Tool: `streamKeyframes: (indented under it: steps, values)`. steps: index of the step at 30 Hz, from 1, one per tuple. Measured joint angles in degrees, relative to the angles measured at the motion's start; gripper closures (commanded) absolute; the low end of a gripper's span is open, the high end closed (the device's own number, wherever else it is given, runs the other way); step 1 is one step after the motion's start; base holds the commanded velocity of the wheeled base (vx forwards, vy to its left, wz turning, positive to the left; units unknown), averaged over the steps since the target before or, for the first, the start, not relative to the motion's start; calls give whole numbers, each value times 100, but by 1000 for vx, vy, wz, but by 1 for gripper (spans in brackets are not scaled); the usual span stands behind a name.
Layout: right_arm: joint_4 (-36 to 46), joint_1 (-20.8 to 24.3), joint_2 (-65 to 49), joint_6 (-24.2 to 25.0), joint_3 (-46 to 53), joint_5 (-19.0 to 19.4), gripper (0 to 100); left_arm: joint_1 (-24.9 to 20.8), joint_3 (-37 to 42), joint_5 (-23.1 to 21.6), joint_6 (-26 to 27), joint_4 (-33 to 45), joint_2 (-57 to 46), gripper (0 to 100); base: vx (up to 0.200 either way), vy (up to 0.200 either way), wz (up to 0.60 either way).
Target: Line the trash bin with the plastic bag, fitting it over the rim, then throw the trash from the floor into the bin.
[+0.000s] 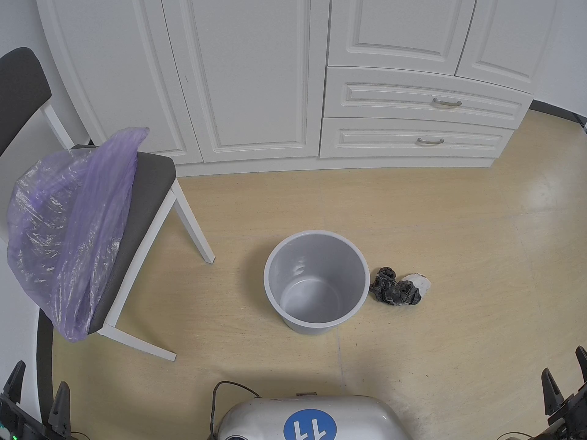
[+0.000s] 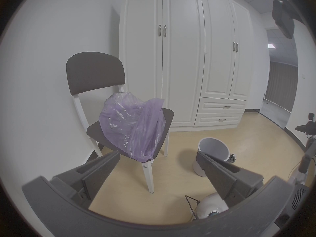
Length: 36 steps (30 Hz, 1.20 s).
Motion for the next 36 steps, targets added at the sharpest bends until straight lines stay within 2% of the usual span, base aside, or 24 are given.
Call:
streamKeyframes:
  steps: [5, 9, 12, 15, 18, 23, 25, 27, 31, 36]
  values:
    - [-10, 0, 0, 7, 0, -30, 0, 0, 0, 79, -123, -33, 0, 0, 0, 0, 0]
    - [-16, -7, 0, -128, 0, 28, 0, -2, -61, 55, -148, -462, 0, 0, 0, 0, 0]
    - [-35, -7, 0, -145, 0, 74, 0, -24, -383, 16, -232, -703, 6, 0, 0, 0, 0]
    - [-196, -7, 0, 40, 0, 102, 0, -51, -926, 2, -297, -720, 33, 0, 0, 0, 0]
    - [-642, -5, 0, 645, -4, 116, 0, -77, -1438, -12, -336, -510, 69, 0, 0, 0, 0]
    - [-908, 0, 0, 2189, -4, -59, 0, -247, -1825, -11, -391, -95, 295, 0, 0, 0, 0]
    - [-802, 0, 0, 2554, -2, -160, 0, -372, -1930, 24, -401, -11, 530, 0, 0, 0, 0]
    - [-733, 0, 0, 2699, 0, -211, 0, -490, -2048, 60, -396, 59, 852, 0, 0, 0, 0]
    - [-667, 0, 0, 2477, 0, -74, 0, -639, -2283, 104, -267, 133, 1490, 0, 0, 0, 0]
    - [-528, -13, 17, 1295, -246, 622, 0, -691, -2527, 200, 102, 174, 2175, 0, 0, 0, 0]
